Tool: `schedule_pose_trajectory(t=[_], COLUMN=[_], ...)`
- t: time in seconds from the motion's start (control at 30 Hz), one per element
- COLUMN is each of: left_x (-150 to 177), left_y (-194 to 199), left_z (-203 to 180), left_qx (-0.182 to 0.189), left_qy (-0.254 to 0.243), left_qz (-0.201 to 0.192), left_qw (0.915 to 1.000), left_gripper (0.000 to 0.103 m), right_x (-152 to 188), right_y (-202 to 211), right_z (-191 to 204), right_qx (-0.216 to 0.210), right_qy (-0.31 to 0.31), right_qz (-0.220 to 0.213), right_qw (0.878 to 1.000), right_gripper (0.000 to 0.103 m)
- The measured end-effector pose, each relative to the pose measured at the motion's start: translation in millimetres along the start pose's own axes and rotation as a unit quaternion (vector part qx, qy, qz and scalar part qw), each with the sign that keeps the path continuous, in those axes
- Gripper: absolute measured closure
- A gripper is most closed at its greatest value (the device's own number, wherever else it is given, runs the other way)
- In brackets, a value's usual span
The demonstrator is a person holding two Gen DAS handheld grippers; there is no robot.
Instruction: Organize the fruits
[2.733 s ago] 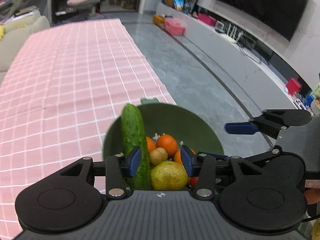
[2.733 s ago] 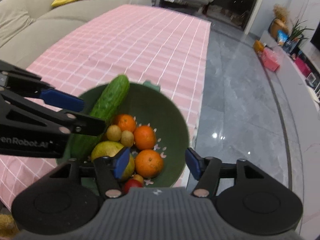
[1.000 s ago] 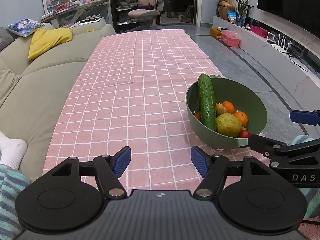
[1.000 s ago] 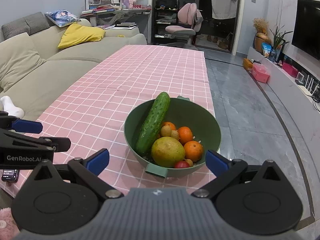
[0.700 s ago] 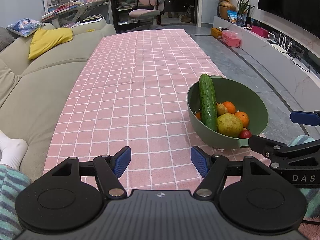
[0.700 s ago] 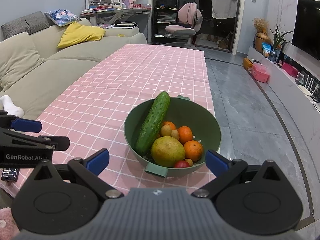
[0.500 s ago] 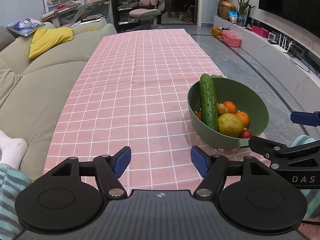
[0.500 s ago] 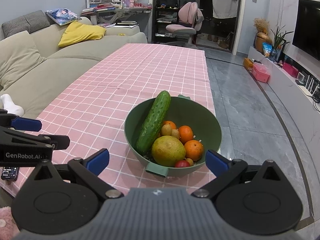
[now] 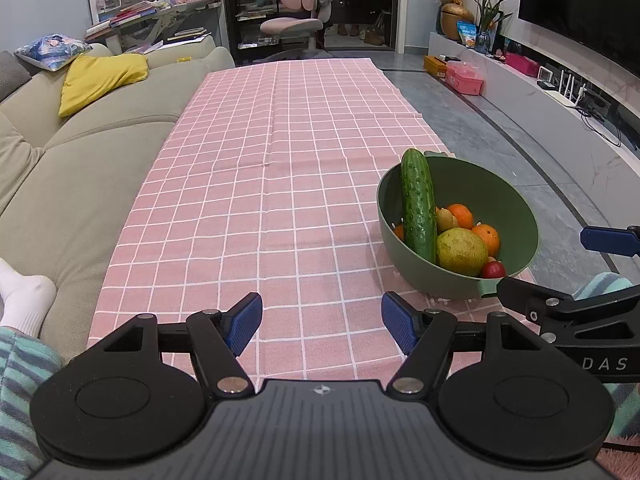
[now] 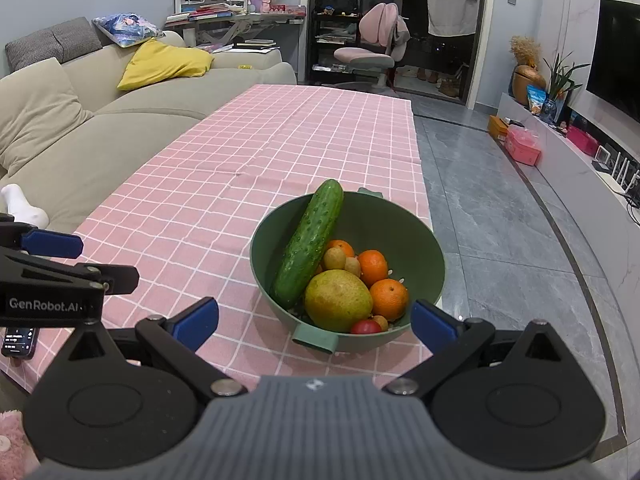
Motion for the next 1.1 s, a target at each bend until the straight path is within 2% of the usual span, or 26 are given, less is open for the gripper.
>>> schedule_pose_trajectory(t=[1.1], left_x=[-1.2], left_y=[4.8], left_z=[4.4], left_qx=[-0.007], left_qy=[0.0], left_qz=[-0.005], left_qw=[1.0], left_gripper=[0.023], right_x=[1.8], right_y=[-0.6], right_z=[-1.3], right_qx=[-0.001], right_qy=[-0.001], right_qz=[0.002], right_qw=[1.0], right_gripper=[0.004])
Point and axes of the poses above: each gripper's, at about its wrist camera, not at the fingertips, and y roughly against the way its jaws point, z to its left, x to its underside, the point moved 5 cm from there along -y, roughly the way its jaws point, and after that the axes turned 12 degrees about -x, right-handed, at the moved point
